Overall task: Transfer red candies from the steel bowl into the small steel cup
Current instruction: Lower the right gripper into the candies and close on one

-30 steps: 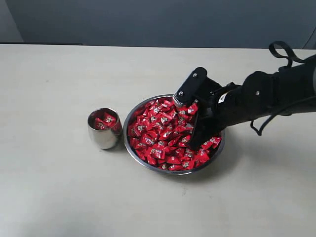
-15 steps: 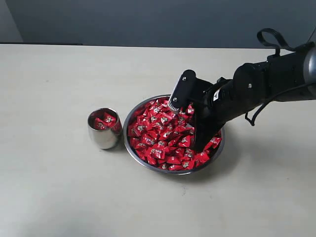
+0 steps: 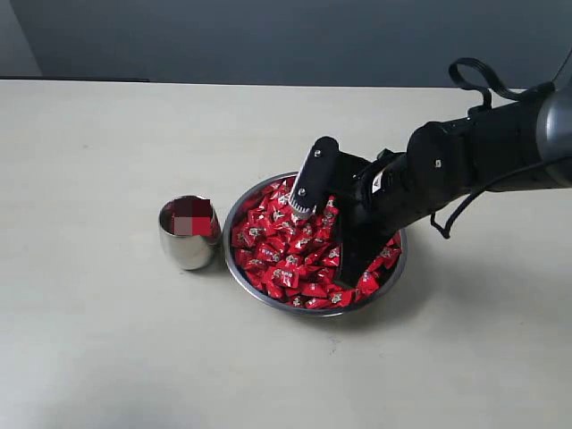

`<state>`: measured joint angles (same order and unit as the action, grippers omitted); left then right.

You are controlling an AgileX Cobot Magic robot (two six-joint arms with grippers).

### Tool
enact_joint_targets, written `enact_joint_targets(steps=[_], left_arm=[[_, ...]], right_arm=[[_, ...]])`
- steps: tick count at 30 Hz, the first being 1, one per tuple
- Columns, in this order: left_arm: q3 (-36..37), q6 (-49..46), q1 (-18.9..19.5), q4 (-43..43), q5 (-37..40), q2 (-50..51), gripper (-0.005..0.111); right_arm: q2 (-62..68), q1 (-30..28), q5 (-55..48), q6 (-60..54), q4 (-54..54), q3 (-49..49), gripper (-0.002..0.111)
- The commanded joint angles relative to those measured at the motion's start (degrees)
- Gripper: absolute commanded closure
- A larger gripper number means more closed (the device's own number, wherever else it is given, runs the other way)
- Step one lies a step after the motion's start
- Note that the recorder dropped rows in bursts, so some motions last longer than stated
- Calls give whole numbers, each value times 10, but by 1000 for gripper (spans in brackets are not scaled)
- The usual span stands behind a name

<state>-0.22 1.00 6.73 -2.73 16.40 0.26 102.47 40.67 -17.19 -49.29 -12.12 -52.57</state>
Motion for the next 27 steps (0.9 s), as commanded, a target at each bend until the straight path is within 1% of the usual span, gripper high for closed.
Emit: enact_joint_targets(steps=[1, 2, 5, 6, 11, 19, 27], left_arm=[[2, 1, 0, 2, -1, -3, 106], [2, 1, 0, 2, -1, -3, 106], [2, 1, 0, 2, -1, -3, 106], [2, 1, 0, 2, -1, -3, 106], [2, 1, 0, 2, -1, -3, 106], [2, 1, 0, 2, -1, -3, 106], [2, 1, 0, 2, -1, -3, 106]], right_arm=[[1, 1, -4, 0, -3, -3, 105], [1, 1, -4, 0, -3, -3, 97], [1, 1, 4, 16, -3, -3, 66], [1, 1, 6, 16, -3, -3, 62], [1, 1, 18, 16, -3, -3, 61], [2, 1, 70, 15, 1, -3, 61], [40, 1, 97, 15, 18, -3, 61]])
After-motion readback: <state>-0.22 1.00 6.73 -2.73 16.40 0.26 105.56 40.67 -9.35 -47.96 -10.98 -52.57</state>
